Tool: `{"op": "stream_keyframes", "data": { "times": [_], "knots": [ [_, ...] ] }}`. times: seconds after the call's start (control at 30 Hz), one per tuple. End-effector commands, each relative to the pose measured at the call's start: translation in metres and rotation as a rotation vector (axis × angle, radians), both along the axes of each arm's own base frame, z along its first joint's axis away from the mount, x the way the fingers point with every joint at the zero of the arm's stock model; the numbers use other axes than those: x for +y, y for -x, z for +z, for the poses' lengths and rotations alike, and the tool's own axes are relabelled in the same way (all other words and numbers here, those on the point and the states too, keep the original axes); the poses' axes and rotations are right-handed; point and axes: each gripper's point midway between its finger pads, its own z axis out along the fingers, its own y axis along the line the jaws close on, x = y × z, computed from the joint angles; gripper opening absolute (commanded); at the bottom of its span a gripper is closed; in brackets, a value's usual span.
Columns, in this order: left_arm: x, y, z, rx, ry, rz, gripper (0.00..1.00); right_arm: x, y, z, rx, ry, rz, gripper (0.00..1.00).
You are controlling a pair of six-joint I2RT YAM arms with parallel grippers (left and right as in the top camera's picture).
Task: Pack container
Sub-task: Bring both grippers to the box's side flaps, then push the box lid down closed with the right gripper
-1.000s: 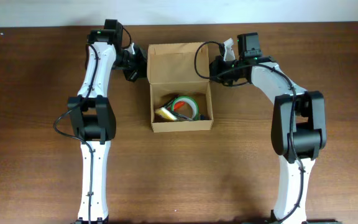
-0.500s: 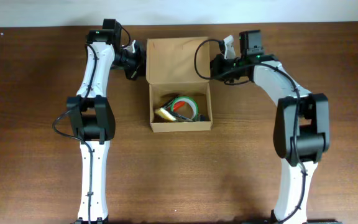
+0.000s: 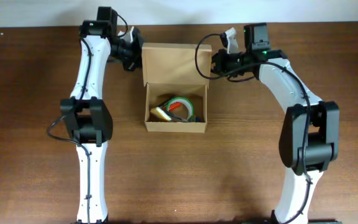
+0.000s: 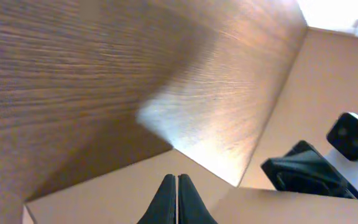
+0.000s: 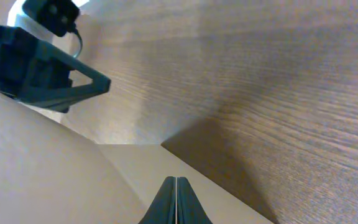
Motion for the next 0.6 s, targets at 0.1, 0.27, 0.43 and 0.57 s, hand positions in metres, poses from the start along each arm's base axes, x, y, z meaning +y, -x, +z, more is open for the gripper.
{"op": "stream_keyframes", "data": {
  "times": [0.1,0.27,0.43,0.57],
  "knots": [
    [-0.003,0.009,0.054,-0.110,0.025,-0.041,0.02,0.008,0.004,0.051,-0.121,-0.026,0.046,0.03],
    [-0.003,0.015,0.072,-0.142,0.023,-0.053,0.02,0.007,0.014,0.064,-0.142,-0.008,0.070,0.03],
    [-0.003,0.030,0.087,-0.155,0.015,-0.093,0.02,0.003,0.034,0.080,-0.160,0.026,0.109,0.03],
    [-0.006,0.047,0.093,-0.139,0.009,-0.134,0.02,0.002,0.050,0.095,-0.183,0.049,0.140,0.03]
  ]
}}
